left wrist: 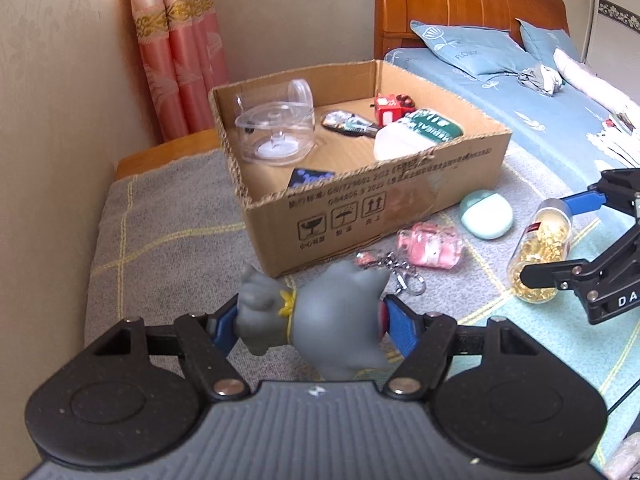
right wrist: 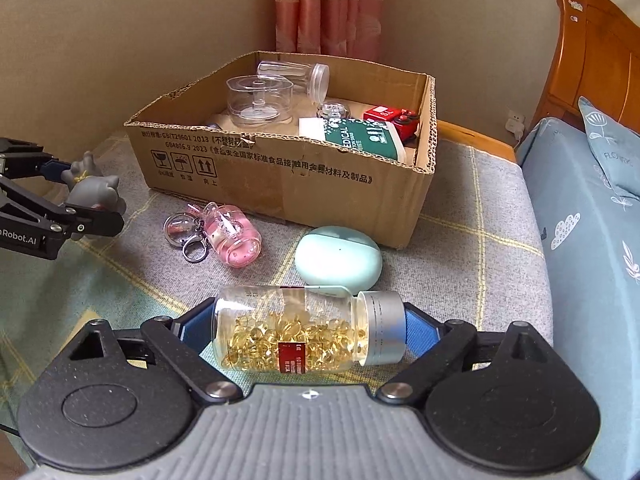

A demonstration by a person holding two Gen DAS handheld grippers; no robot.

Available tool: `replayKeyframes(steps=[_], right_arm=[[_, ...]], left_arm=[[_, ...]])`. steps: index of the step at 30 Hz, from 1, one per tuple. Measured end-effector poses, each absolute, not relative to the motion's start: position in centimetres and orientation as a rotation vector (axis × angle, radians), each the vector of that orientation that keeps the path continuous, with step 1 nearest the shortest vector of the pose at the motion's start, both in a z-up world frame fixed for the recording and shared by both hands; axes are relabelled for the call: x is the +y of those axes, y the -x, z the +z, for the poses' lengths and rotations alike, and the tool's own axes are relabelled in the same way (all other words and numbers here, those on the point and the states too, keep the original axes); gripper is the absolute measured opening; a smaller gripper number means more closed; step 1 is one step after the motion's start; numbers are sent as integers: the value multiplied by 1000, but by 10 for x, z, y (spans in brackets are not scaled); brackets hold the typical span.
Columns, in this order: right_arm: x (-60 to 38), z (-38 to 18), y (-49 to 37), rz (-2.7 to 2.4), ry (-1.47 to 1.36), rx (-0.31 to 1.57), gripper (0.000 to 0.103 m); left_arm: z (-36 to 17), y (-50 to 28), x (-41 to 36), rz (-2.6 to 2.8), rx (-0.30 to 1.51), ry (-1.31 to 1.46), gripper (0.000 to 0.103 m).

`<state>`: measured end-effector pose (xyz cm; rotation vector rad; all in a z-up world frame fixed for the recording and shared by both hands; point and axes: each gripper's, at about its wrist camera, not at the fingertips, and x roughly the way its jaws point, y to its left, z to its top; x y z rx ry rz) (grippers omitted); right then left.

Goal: Organize rigid objects
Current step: 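Carry the elephant into the box and open the left tool while the right lifts the capsule bottle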

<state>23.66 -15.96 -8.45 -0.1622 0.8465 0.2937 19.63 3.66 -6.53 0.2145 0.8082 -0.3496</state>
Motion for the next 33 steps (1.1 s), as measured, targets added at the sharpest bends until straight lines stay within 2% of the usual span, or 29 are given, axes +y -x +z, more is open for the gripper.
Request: replayKeyframes(steps=[10,17,20,21,22,26,30,33], right_arm=[[-176,-53,-232,368,169,815,96],[-187,-32,-235,346,194,767,96],[-191,-27,-236,338,197,756,96],[-192,-26,-237,338,196,754,96],[-193,-25,-237,337,195,754,96],[-193,-25,-238,340,196,751,96],[-191,-23,-241,349,195,749,96],[-187,-17,-247,361,192,742,96]], left_arm=[[-5,-217,1,-444,688,-261,72],[-1,-270,-34,-447,674,-331,72],[-4,-285,-42,-427,661,-333,79],[-5,-287,-43,-416,648,-332,86],[-6,-287,-44,-400,637,-332,88],[-5,-278,-34,-398,635,-281,90],[-9,-255,-21,-356,637,-276,100],[-13,-237,-11,-315,656,-258,101]])
